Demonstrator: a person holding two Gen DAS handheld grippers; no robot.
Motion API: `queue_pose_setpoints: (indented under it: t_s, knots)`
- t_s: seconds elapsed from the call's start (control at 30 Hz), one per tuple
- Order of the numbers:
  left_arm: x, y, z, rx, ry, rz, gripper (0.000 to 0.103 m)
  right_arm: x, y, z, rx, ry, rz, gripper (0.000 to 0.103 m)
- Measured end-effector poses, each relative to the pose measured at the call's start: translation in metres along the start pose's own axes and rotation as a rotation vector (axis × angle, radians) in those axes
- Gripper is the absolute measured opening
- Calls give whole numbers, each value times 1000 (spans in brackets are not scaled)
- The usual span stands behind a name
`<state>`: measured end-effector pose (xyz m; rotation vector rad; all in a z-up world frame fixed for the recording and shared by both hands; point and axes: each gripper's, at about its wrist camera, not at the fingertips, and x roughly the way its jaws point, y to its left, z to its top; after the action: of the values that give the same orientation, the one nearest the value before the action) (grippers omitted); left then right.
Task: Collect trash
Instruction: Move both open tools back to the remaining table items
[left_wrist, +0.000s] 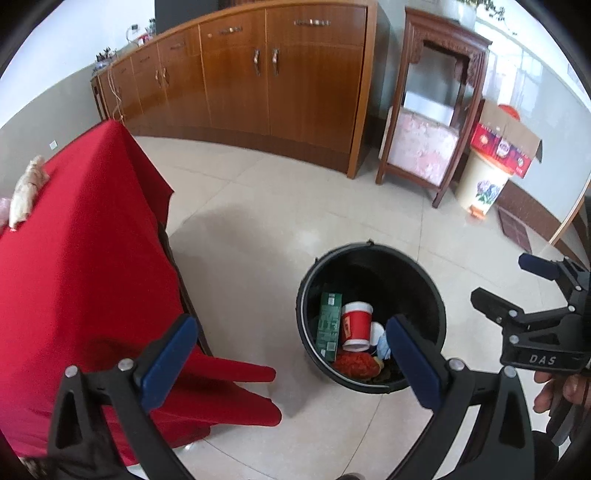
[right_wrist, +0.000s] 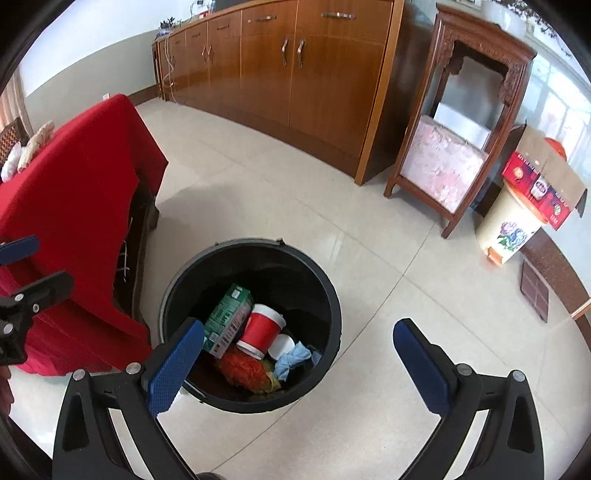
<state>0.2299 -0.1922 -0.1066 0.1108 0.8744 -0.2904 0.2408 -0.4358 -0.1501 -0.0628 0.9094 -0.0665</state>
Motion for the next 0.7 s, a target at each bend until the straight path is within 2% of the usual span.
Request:
queue_pose_setpoints:
  t_s: [0.2,0.4,0.57,0.7]
  knots:
    - [-19,12,4,-18,-43,-9,102,-24,13,13,11,-48,-16,103]
    - [-42,33,4,-37,-99,34,102,-48,26,22,30,-120,-16,103]
    - [-63,58,1,-71,-142,67,102,-61,45,32,25,-126,20,103]
    - [-79,86,-2,-131,-170,94,102,-70,67,36,20,-154,82,103]
